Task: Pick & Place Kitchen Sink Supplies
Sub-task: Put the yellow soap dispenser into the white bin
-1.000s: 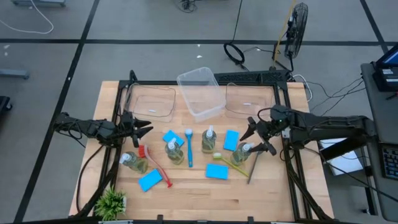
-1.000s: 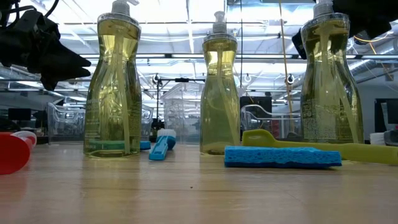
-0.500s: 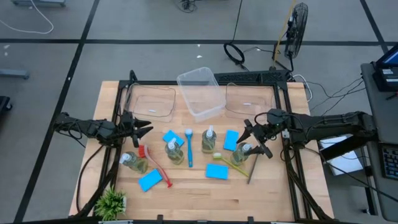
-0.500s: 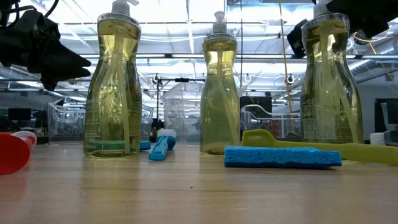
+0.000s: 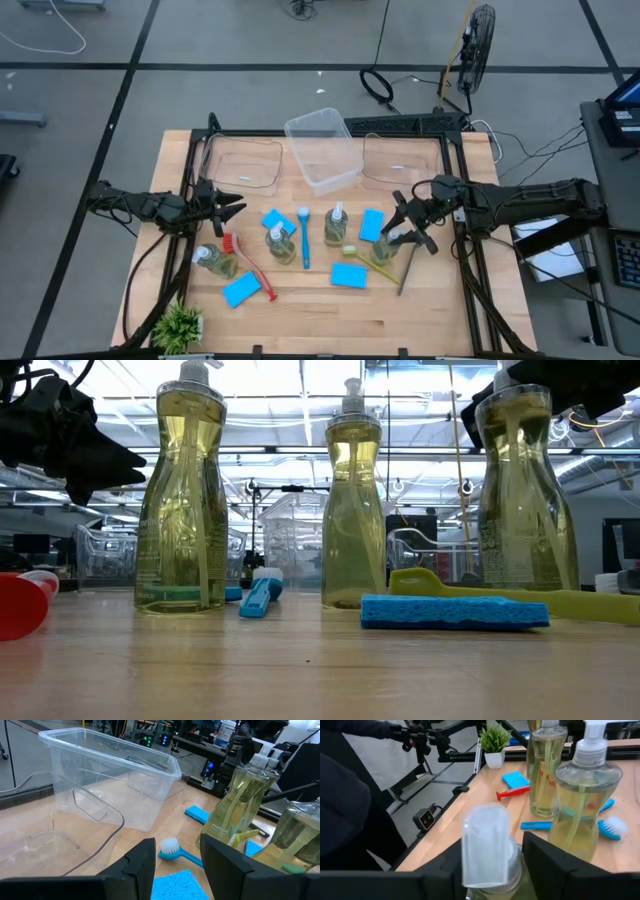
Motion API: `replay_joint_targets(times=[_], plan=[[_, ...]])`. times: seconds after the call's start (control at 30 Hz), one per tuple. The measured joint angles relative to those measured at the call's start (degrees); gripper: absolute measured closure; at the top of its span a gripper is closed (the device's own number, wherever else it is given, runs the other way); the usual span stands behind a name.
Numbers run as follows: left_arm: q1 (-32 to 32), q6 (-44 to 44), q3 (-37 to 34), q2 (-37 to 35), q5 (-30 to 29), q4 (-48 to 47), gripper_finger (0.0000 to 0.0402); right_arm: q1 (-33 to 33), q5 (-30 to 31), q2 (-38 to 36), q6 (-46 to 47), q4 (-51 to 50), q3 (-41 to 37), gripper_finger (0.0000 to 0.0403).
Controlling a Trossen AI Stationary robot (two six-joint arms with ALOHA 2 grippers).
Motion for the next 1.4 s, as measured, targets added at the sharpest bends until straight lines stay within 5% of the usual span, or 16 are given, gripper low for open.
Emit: replay_joint_targets(times=[0.2,0.73,1.4], plan=[[0.0,0.0,0.0,0.0,0.0,0.0,0.0245,0.0,-0.5,-0.4,2.2,1.4,-0.1,0.0302],[0.0,-1.9,0.0,0.0,0.0,0.7,0.0245,0.0,5.9,-1.9,7.6,3.2,-0.3,0.0302],[0.0,-1.5,0.0,0.0,0.0,18.5,0.0245,0.0,5.5,-5.9,13.7,17.1,-0.3,0.0302]])
